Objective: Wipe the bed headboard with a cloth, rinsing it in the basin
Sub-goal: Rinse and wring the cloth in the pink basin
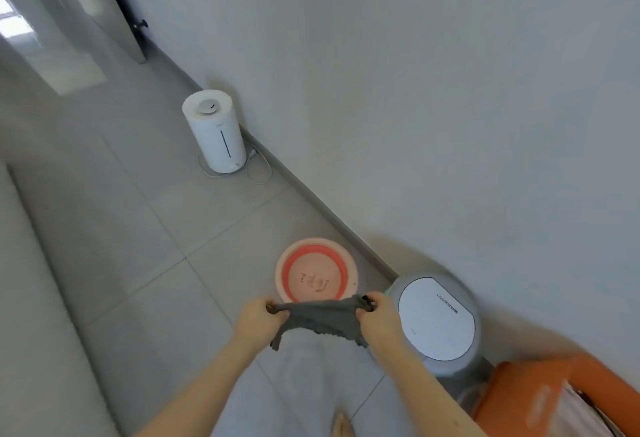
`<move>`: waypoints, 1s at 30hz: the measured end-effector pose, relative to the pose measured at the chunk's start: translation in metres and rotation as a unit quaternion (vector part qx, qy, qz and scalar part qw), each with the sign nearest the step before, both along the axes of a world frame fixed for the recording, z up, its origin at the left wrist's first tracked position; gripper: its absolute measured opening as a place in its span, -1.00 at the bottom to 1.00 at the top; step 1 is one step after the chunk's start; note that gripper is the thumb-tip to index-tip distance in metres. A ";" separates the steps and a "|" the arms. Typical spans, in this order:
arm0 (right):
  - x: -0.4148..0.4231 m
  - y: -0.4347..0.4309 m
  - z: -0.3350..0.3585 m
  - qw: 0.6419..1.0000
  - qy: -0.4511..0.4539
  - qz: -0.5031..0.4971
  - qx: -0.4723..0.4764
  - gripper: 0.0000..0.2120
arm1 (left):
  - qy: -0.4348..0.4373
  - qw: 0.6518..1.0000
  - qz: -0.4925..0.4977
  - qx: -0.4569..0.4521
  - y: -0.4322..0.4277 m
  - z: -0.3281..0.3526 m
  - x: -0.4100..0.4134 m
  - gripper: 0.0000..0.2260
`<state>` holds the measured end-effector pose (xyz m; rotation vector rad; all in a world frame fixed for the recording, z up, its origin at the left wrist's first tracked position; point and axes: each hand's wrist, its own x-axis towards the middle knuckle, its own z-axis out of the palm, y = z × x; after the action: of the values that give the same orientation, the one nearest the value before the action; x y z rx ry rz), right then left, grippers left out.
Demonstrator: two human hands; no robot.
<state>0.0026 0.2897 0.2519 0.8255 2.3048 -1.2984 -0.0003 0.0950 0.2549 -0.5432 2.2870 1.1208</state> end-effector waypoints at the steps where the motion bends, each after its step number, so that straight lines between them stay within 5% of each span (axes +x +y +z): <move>1: -0.017 0.001 -0.016 1.000 -0.005 0.002 0.000 -0.79 | -0.008 1.000 0.026 0.004 0.003 -0.015 -0.016 -0.87; 11: -0.143 -0.004 -0.198 0.993 -0.076 0.087 -0.008 -0.69 | -0.039 0.992 0.116 0.007 0.030 -0.188 -0.141 -0.90; 15: -0.164 -0.005 -0.288 0.982 -0.106 0.141 0.065 -0.71 | -0.086 0.990 0.113 -0.003 0.031 -0.278 -0.161 -0.68; 21: -0.195 -0.014 -0.423 0.979 -0.131 0.106 0.112 -0.70 | -0.108 0.978 0.172 0.047 0.034 -0.395 -0.197 -0.60; 26: -0.215 -0.028 -0.519 0.972 -0.159 0.041 0.165 -0.46 | -0.143 0.965 0.192 0.103 0.040 -0.474 -0.216 -0.59; 30: -0.203 -0.049 -0.555 0.906 -0.065 0.337 0.249 -0.38 | -0.176 0.952 0.213 0.132 0.043 -0.509 -0.213 -0.62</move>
<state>-0.2007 0.2411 -0.3029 0.1747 2.4971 -0.3498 -0.2136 0.1379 -0.2537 -1.0674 1.7224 1.3736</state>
